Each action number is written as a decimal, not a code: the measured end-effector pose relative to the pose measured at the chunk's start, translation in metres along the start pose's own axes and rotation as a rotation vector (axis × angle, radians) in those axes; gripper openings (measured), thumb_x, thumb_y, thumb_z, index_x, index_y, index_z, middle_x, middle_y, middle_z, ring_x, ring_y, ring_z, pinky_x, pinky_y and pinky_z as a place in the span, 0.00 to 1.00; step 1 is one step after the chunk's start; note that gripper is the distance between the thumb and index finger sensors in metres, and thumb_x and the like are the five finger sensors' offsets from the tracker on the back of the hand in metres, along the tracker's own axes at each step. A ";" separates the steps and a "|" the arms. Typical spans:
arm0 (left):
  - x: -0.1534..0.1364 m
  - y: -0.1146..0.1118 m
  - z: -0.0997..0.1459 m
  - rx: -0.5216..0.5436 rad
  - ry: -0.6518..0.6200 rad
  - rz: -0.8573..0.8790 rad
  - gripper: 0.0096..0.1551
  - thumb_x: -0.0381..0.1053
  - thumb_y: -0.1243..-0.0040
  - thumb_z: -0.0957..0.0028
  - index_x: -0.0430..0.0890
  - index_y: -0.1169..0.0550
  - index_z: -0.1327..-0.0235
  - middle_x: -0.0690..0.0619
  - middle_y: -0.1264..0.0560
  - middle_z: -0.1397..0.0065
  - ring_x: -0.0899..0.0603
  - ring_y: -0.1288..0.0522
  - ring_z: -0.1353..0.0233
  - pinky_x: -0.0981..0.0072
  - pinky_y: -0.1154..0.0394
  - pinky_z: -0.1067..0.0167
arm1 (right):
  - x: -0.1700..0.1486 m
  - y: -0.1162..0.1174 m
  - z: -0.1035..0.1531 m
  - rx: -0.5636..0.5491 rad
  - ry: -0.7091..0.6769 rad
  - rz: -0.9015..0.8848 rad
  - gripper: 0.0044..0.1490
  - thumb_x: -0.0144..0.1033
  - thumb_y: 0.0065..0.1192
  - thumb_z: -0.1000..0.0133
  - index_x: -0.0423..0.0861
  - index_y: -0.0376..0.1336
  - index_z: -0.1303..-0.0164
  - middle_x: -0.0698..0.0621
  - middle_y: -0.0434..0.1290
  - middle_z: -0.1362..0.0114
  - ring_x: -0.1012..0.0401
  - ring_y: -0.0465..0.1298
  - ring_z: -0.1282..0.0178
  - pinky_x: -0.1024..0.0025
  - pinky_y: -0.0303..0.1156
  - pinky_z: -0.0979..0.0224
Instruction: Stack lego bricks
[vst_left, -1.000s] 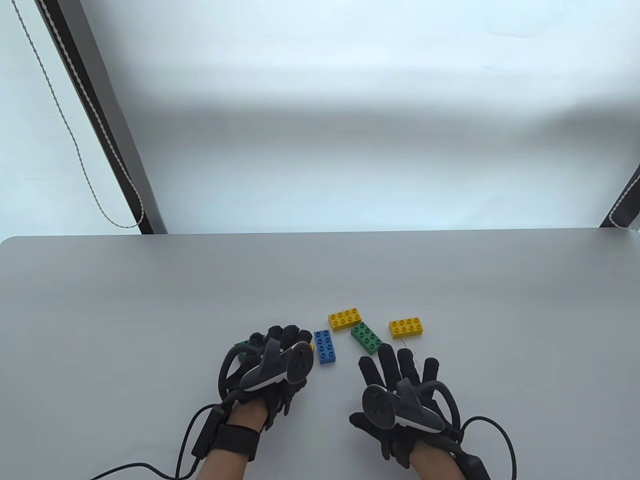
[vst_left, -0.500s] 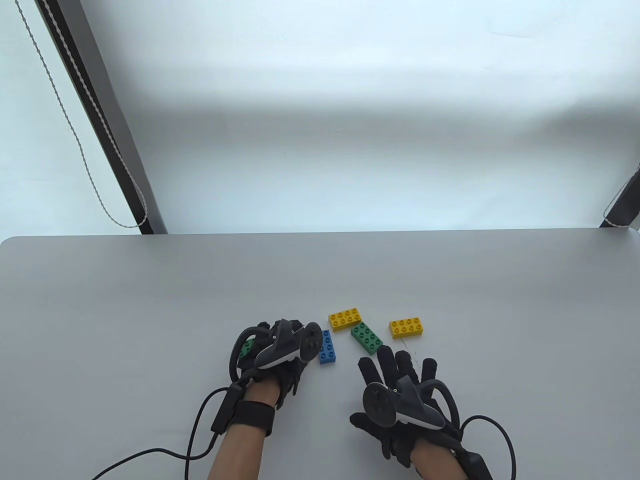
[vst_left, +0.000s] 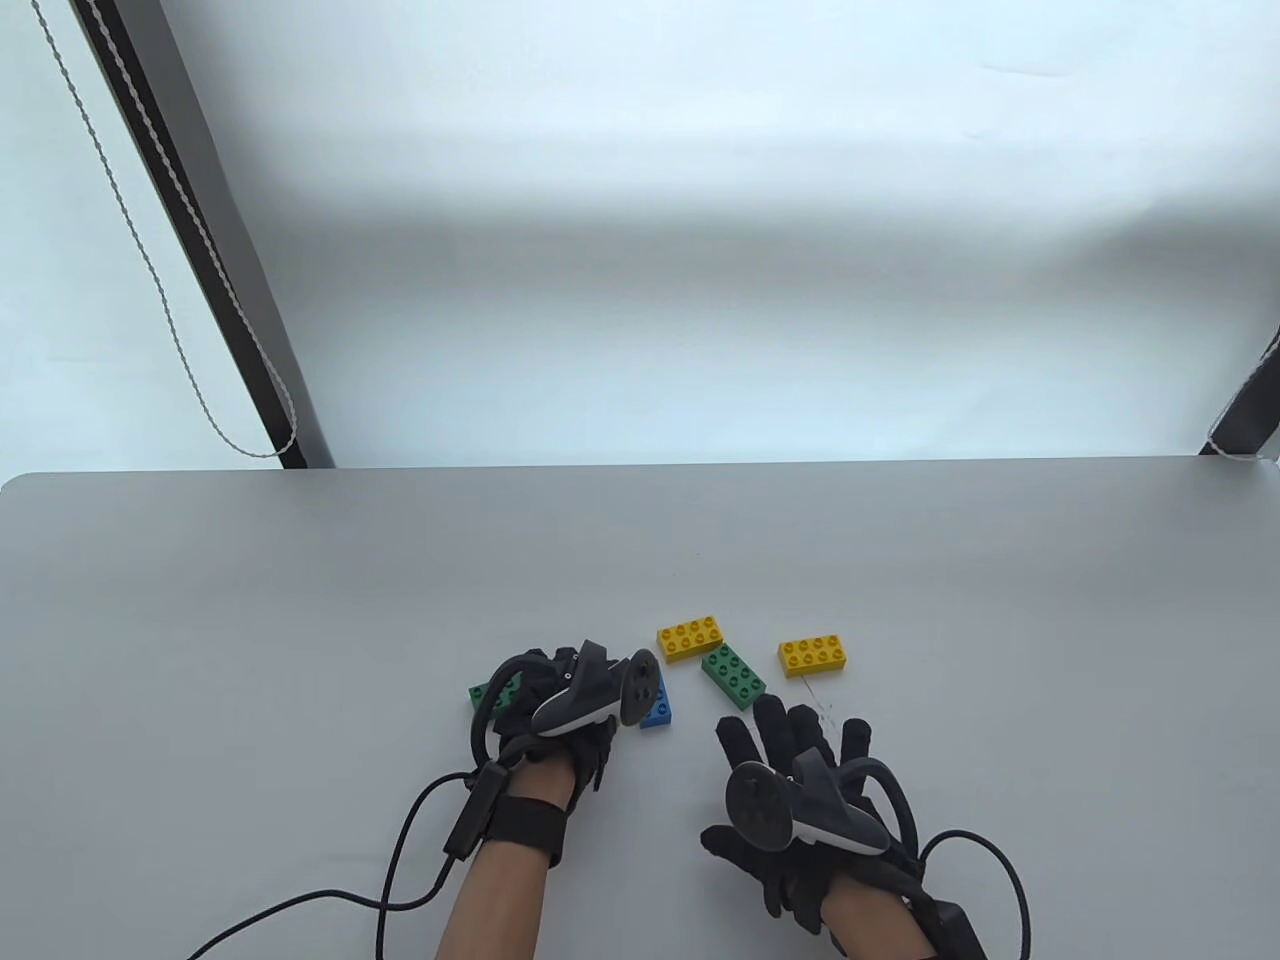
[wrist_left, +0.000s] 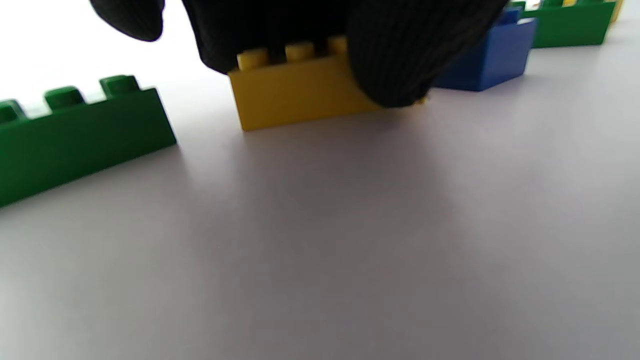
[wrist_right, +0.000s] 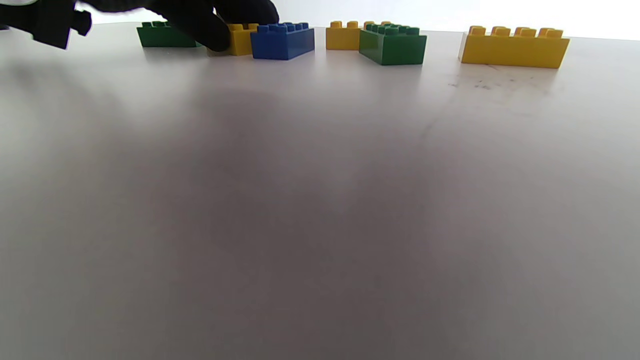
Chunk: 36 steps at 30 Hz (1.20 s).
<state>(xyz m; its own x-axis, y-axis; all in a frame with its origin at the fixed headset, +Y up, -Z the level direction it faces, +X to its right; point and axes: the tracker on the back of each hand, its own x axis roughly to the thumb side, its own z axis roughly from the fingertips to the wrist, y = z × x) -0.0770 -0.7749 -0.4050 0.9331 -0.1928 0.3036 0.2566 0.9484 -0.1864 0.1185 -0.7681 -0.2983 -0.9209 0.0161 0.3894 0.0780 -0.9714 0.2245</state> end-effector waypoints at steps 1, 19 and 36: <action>0.001 0.000 0.000 0.002 -0.001 -0.009 0.37 0.54 0.34 0.58 0.55 0.33 0.33 0.53 0.32 0.24 0.41 0.34 0.23 0.36 0.39 0.29 | 0.000 0.000 0.000 0.001 0.000 -0.001 0.64 0.71 0.46 0.55 0.46 0.24 0.28 0.32 0.27 0.20 0.30 0.37 0.22 0.15 0.29 0.39; -0.005 0.007 0.022 0.052 -0.030 -0.064 0.39 0.55 0.32 0.60 0.52 0.33 0.34 0.50 0.30 0.28 0.41 0.30 0.28 0.38 0.34 0.30 | 0.000 -0.001 0.000 0.006 0.001 -0.009 0.64 0.70 0.46 0.55 0.46 0.24 0.28 0.32 0.28 0.20 0.30 0.37 0.22 0.15 0.30 0.38; 0.005 0.020 0.089 0.153 -0.175 -0.053 0.38 0.57 0.31 0.61 0.51 0.29 0.35 0.49 0.25 0.31 0.41 0.25 0.32 0.38 0.31 0.32 | 0.003 0.000 0.001 0.014 0.006 -0.002 0.64 0.70 0.46 0.55 0.46 0.24 0.27 0.32 0.28 0.20 0.30 0.37 0.22 0.16 0.30 0.38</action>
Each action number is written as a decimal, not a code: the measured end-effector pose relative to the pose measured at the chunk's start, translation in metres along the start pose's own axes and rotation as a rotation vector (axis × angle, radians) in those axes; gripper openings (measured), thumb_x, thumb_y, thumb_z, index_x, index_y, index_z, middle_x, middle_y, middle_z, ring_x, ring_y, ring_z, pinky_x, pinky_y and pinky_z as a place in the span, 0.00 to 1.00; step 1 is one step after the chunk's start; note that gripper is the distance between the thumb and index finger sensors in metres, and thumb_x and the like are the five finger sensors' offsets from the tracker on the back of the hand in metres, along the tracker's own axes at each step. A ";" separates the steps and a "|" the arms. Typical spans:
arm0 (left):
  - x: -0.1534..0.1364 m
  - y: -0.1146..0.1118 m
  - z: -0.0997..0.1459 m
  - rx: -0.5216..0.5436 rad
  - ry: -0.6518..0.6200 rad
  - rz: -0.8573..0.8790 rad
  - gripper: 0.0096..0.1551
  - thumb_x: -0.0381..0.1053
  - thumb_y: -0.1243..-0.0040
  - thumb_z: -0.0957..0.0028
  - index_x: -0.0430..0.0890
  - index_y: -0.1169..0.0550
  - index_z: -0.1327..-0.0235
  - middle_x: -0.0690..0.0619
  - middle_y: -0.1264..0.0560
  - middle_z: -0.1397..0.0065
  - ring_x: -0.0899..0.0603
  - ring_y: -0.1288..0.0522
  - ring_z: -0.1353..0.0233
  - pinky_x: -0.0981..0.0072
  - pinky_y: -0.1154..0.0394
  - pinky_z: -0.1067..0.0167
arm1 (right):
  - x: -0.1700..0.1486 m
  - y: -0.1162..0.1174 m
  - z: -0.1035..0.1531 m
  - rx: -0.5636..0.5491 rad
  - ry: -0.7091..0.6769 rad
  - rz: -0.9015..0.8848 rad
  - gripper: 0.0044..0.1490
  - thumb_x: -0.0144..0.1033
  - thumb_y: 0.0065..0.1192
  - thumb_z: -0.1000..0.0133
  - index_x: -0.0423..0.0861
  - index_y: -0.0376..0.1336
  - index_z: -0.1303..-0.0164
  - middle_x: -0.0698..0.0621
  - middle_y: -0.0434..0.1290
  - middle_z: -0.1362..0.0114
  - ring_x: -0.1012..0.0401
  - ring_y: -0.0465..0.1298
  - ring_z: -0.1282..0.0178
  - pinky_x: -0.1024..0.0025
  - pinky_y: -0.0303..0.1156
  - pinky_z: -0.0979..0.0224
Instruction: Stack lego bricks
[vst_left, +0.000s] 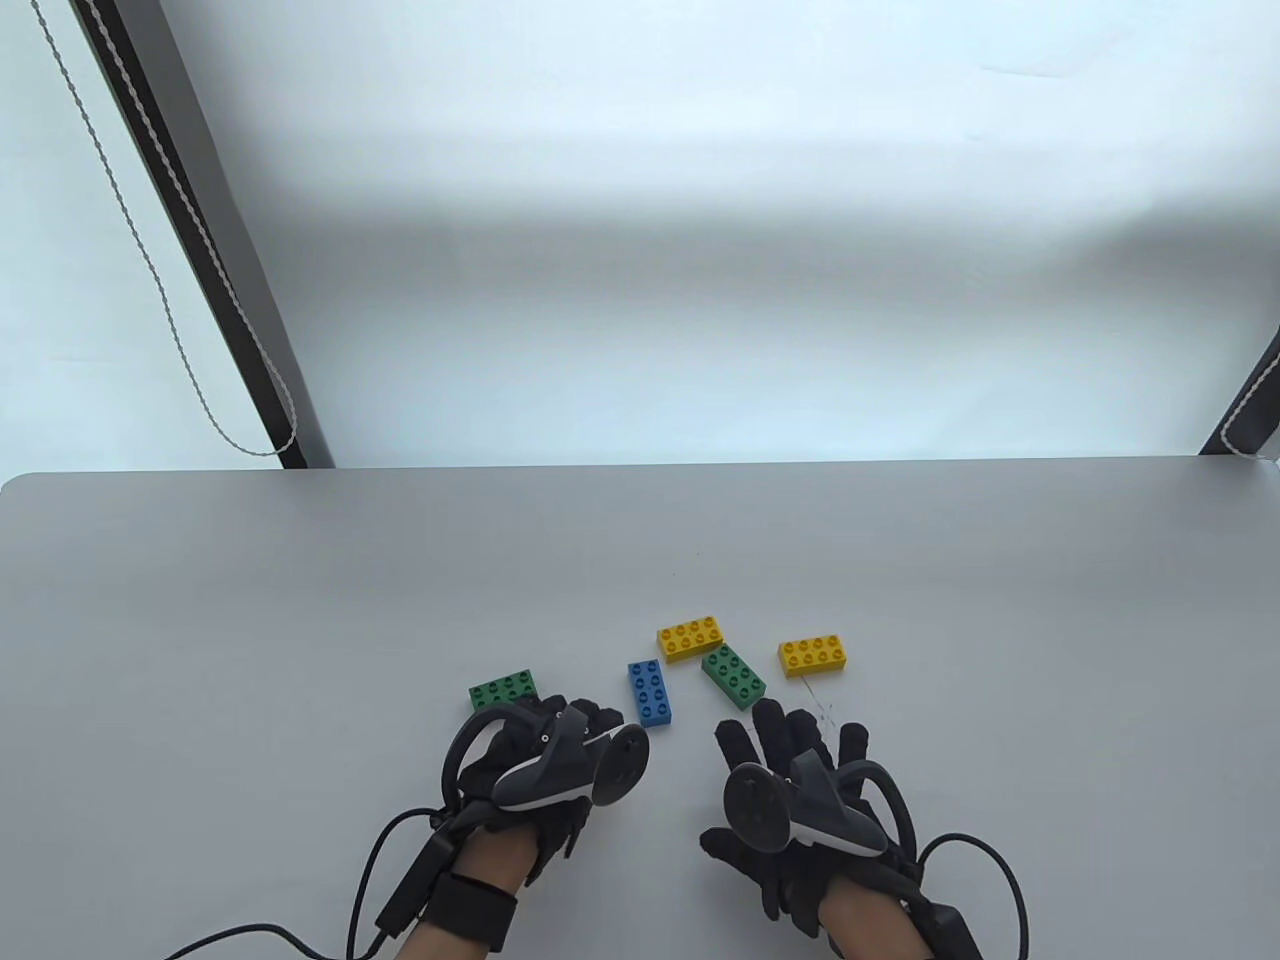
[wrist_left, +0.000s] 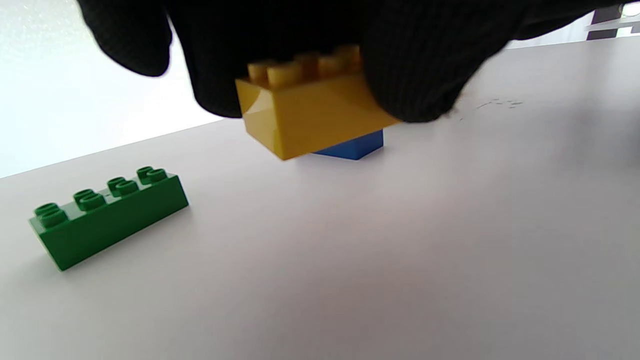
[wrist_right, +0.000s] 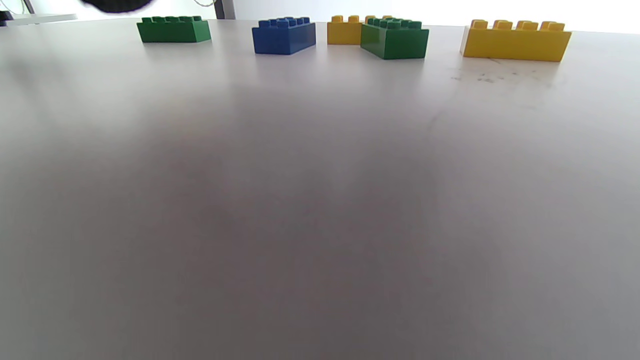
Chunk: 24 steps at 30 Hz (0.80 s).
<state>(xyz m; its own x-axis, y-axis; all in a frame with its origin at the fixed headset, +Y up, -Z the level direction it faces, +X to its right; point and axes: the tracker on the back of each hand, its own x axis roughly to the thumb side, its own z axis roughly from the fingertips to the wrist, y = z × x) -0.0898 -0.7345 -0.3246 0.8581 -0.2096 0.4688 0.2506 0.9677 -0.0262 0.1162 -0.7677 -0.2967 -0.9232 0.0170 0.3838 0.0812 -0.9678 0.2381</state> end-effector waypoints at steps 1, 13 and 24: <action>0.001 0.000 0.002 0.003 -0.007 -0.002 0.38 0.57 0.31 0.61 0.51 0.29 0.35 0.49 0.25 0.31 0.41 0.24 0.33 0.38 0.31 0.32 | 0.000 0.000 0.000 0.002 0.001 0.000 0.64 0.70 0.46 0.55 0.46 0.24 0.28 0.32 0.28 0.20 0.30 0.37 0.22 0.16 0.30 0.38; 0.023 -0.009 0.026 0.031 -0.088 0.038 0.38 0.59 0.30 0.62 0.51 0.27 0.36 0.50 0.23 0.32 0.42 0.22 0.34 0.39 0.29 0.34 | -0.005 0.004 -0.001 0.023 0.024 -0.010 0.64 0.70 0.46 0.55 0.46 0.24 0.27 0.32 0.29 0.20 0.30 0.38 0.22 0.16 0.30 0.38; 0.031 -0.020 0.028 -0.021 -0.108 0.055 0.38 0.60 0.30 0.62 0.51 0.27 0.36 0.50 0.23 0.32 0.42 0.22 0.34 0.39 0.29 0.34 | -0.009 0.004 0.000 0.023 0.040 -0.027 0.64 0.70 0.46 0.55 0.46 0.25 0.27 0.32 0.29 0.20 0.30 0.38 0.22 0.16 0.31 0.38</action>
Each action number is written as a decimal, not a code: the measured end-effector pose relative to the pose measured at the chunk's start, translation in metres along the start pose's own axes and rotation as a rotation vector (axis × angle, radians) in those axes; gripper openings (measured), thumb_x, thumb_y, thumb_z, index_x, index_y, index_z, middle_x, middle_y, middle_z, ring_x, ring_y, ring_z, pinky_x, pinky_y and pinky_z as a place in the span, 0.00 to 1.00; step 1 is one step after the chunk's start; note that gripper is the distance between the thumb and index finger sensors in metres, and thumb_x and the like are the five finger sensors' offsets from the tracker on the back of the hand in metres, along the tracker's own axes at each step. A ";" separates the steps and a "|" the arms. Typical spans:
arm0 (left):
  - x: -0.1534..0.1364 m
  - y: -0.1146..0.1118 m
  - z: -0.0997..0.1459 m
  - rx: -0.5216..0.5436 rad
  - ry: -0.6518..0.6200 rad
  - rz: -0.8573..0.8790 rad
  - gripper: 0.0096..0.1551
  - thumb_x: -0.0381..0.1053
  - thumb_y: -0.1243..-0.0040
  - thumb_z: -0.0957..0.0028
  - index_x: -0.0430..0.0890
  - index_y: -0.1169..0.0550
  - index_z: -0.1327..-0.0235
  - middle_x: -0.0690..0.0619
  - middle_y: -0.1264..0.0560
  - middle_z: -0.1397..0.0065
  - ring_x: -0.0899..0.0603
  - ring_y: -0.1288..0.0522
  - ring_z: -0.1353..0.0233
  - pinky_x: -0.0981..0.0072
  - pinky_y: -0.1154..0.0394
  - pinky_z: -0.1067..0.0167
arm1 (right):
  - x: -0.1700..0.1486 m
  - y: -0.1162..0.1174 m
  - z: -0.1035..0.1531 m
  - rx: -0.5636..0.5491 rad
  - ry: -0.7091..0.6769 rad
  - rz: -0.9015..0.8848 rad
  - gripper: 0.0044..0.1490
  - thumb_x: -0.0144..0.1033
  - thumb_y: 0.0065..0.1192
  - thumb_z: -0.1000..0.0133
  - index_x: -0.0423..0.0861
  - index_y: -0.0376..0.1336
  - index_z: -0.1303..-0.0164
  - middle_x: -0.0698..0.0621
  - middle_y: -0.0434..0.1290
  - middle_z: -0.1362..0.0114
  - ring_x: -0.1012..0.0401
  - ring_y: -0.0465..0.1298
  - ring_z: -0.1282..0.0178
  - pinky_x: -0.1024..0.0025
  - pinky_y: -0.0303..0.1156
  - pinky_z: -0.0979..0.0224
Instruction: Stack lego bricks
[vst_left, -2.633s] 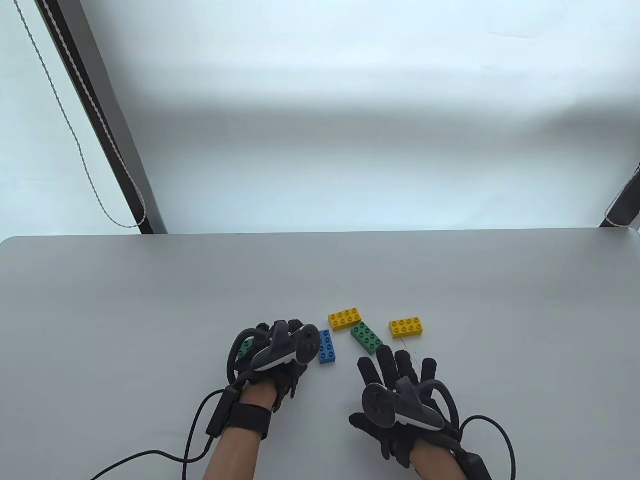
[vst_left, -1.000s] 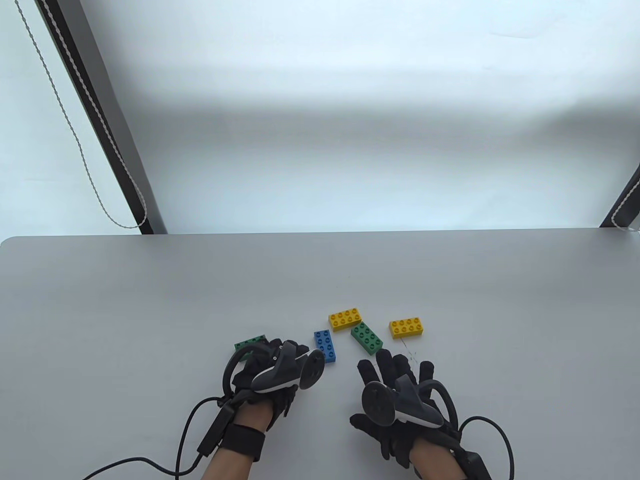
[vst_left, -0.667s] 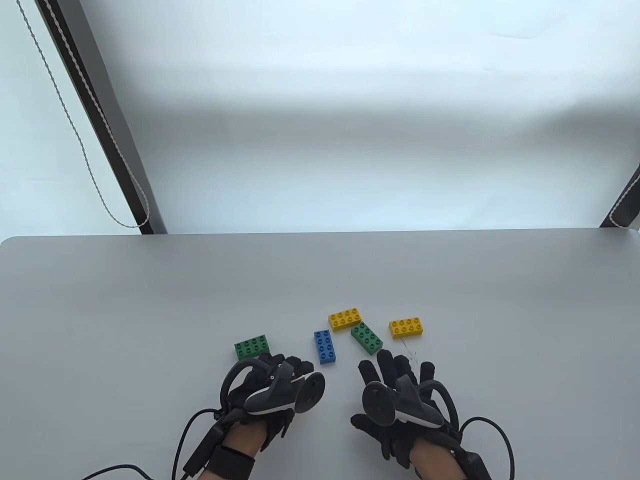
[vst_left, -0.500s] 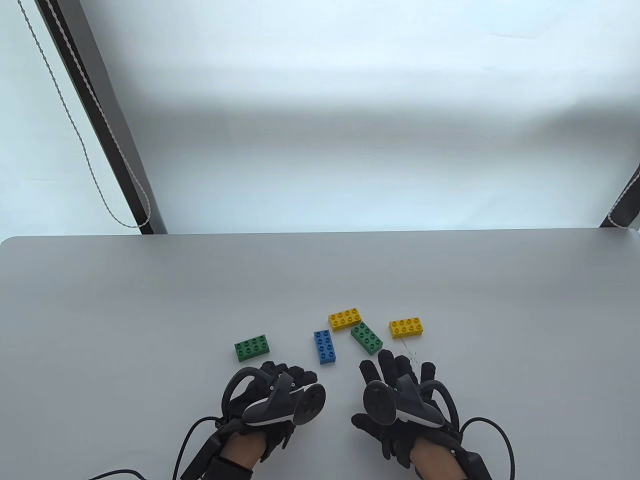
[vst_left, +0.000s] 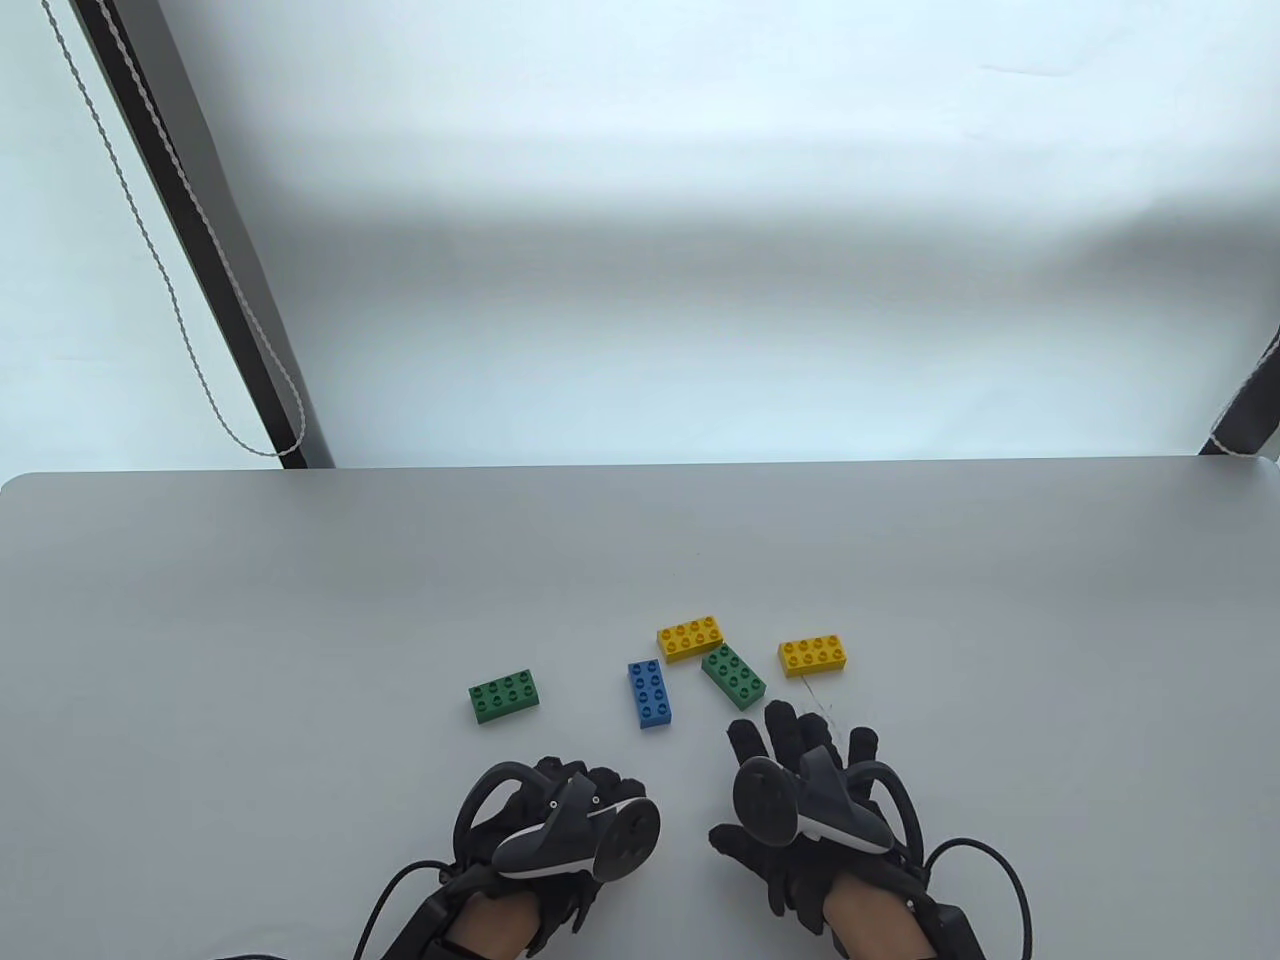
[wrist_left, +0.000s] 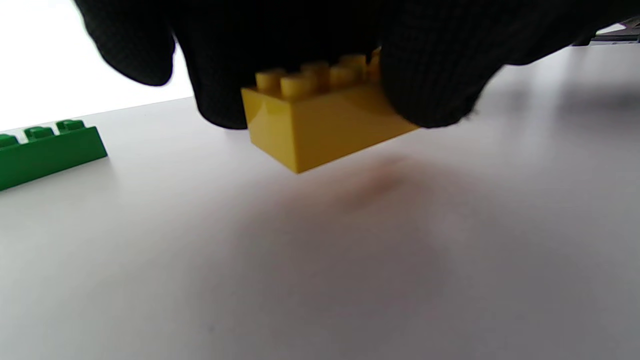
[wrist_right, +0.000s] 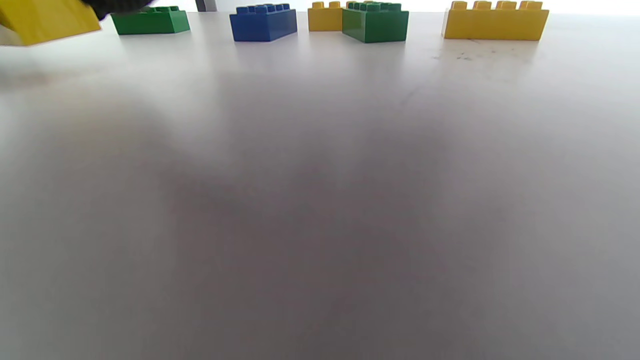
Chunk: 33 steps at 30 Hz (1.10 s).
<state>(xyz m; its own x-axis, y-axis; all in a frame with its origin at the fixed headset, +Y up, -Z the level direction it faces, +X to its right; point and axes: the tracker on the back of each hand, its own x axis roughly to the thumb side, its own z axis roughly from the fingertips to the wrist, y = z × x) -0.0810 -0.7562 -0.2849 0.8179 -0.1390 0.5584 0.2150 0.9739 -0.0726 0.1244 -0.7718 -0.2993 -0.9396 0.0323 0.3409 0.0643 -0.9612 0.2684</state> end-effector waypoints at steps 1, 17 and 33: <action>0.000 -0.001 0.000 0.000 0.002 -0.001 0.38 0.60 0.30 0.62 0.51 0.27 0.36 0.50 0.23 0.32 0.42 0.22 0.34 0.39 0.29 0.34 | 0.000 0.000 0.000 0.002 0.001 -0.001 0.64 0.70 0.46 0.55 0.46 0.25 0.27 0.32 0.29 0.20 0.30 0.38 0.22 0.16 0.31 0.38; 0.003 -0.006 -0.002 -0.018 -0.005 0.004 0.37 0.60 0.33 0.61 0.52 0.27 0.36 0.50 0.23 0.32 0.42 0.22 0.34 0.39 0.29 0.34 | -0.005 -0.002 0.000 0.005 0.010 -0.041 0.65 0.69 0.50 0.55 0.46 0.25 0.27 0.32 0.29 0.20 0.30 0.39 0.22 0.16 0.32 0.37; -0.028 0.001 0.009 0.016 0.076 0.133 0.39 0.62 0.35 0.60 0.52 0.28 0.34 0.49 0.26 0.28 0.40 0.24 0.31 0.38 0.31 0.33 | -0.041 -0.037 -0.006 -0.197 0.063 -0.038 0.65 0.54 0.72 0.58 0.47 0.36 0.25 0.36 0.41 0.19 0.34 0.51 0.21 0.19 0.42 0.31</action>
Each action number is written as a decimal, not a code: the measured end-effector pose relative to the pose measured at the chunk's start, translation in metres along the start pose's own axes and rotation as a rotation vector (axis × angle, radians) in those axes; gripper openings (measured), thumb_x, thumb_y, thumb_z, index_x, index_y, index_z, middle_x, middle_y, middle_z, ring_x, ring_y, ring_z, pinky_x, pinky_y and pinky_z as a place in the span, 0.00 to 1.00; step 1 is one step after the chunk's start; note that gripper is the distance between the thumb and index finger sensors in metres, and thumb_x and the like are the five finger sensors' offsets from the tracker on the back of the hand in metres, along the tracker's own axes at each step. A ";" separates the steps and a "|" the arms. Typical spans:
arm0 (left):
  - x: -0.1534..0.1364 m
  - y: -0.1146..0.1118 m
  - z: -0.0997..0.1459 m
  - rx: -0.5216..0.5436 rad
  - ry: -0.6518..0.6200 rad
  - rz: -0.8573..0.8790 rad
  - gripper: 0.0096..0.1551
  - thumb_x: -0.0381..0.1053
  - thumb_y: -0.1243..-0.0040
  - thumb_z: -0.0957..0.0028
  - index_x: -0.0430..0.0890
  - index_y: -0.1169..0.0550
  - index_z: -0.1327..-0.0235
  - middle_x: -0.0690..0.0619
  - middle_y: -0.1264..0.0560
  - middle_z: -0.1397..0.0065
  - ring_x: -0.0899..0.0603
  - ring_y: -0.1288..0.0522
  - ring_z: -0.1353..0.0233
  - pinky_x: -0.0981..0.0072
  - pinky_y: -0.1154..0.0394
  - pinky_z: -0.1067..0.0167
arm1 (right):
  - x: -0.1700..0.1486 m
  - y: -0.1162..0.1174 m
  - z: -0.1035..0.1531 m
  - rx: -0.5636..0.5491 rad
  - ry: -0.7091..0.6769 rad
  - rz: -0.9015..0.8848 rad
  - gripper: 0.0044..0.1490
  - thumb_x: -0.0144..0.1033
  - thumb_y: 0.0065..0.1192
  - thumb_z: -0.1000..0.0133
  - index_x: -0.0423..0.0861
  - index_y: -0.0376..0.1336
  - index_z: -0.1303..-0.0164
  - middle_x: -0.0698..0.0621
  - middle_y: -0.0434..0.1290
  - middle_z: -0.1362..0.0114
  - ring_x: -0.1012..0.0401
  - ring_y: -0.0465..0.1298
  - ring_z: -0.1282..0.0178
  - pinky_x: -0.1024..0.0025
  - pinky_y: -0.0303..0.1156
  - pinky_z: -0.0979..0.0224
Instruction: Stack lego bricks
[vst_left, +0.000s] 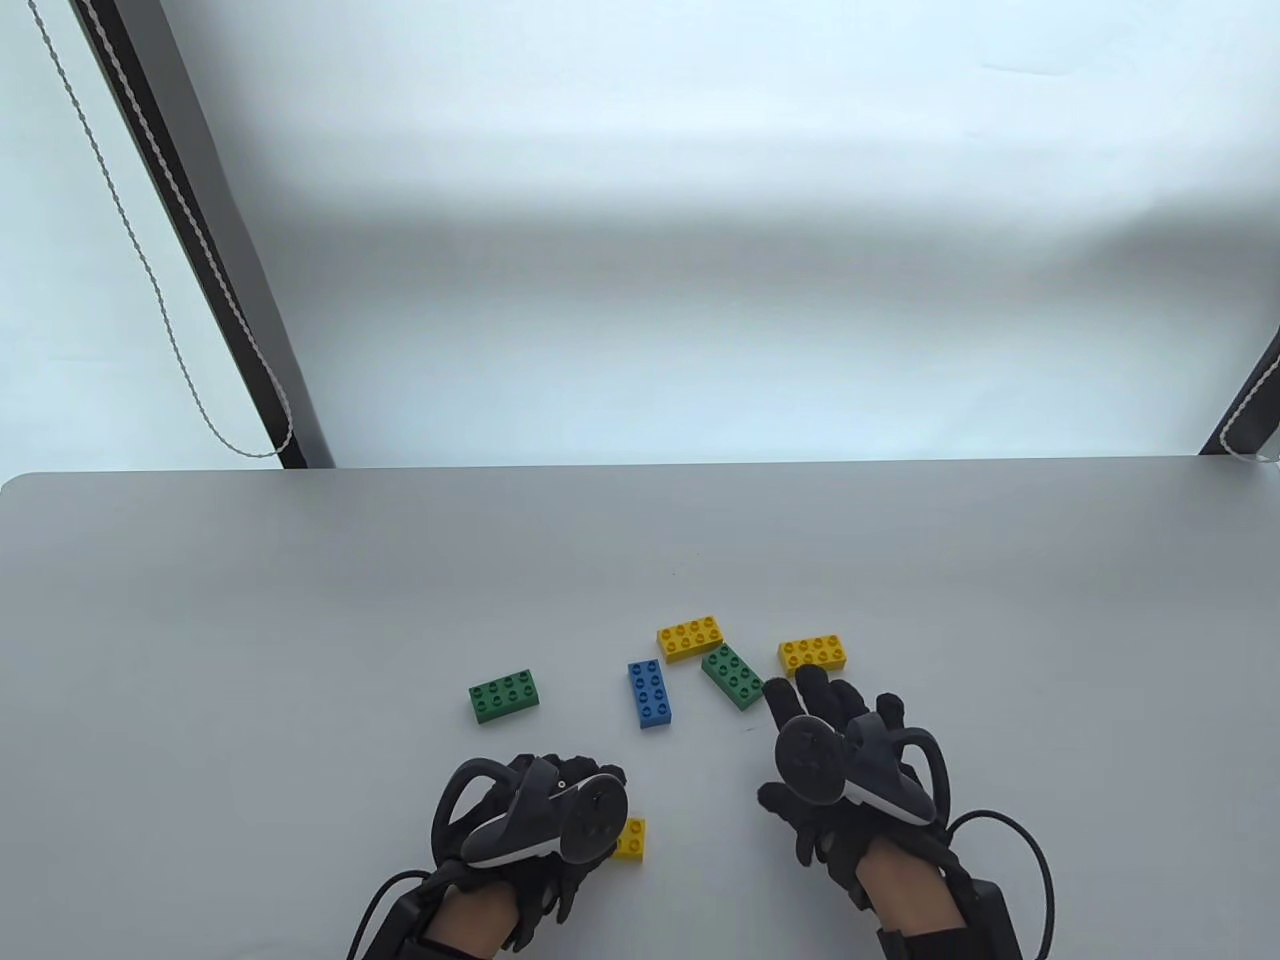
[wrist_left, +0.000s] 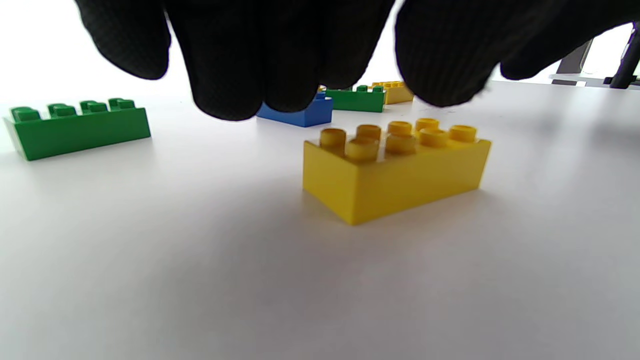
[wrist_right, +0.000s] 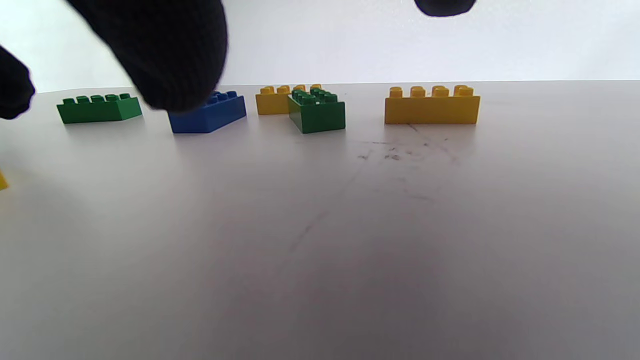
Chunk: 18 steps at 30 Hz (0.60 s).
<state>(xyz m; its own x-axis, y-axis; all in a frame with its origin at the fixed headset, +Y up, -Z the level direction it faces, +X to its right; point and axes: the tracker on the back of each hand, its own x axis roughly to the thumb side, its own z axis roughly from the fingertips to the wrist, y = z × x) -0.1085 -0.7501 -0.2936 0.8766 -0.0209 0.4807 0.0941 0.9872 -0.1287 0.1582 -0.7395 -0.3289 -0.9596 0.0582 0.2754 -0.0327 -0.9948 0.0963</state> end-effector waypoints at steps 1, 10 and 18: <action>-0.003 0.001 0.001 0.001 0.005 0.009 0.39 0.62 0.35 0.60 0.52 0.28 0.34 0.49 0.26 0.27 0.40 0.25 0.30 0.38 0.31 0.33 | -0.003 -0.002 -0.003 -0.008 0.005 0.014 0.64 0.54 0.72 0.59 0.47 0.37 0.25 0.36 0.42 0.19 0.35 0.52 0.21 0.20 0.43 0.31; -0.012 0.002 0.003 -0.004 0.015 0.050 0.40 0.64 0.39 0.58 0.52 0.30 0.31 0.48 0.29 0.24 0.39 0.28 0.27 0.37 0.33 0.32 | -0.011 -0.018 -0.033 -0.032 0.026 0.113 0.58 0.49 0.75 0.60 0.49 0.45 0.27 0.41 0.52 0.20 0.40 0.60 0.21 0.23 0.50 0.29; -0.010 0.002 0.003 0.000 -0.001 0.068 0.40 0.64 0.40 0.58 0.52 0.31 0.31 0.48 0.31 0.23 0.38 0.30 0.26 0.36 0.34 0.32 | -0.023 -0.014 -0.064 -0.013 0.084 0.140 0.52 0.46 0.75 0.59 0.48 0.50 0.29 0.44 0.58 0.22 0.44 0.65 0.23 0.27 0.55 0.28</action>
<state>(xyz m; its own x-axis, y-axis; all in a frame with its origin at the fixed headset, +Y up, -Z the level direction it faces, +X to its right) -0.1187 -0.7476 -0.2966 0.8803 0.0466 0.4721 0.0344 0.9863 -0.1614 0.1628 -0.7327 -0.3980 -0.9749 -0.0876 0.2046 0.0997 -0.9938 0.0496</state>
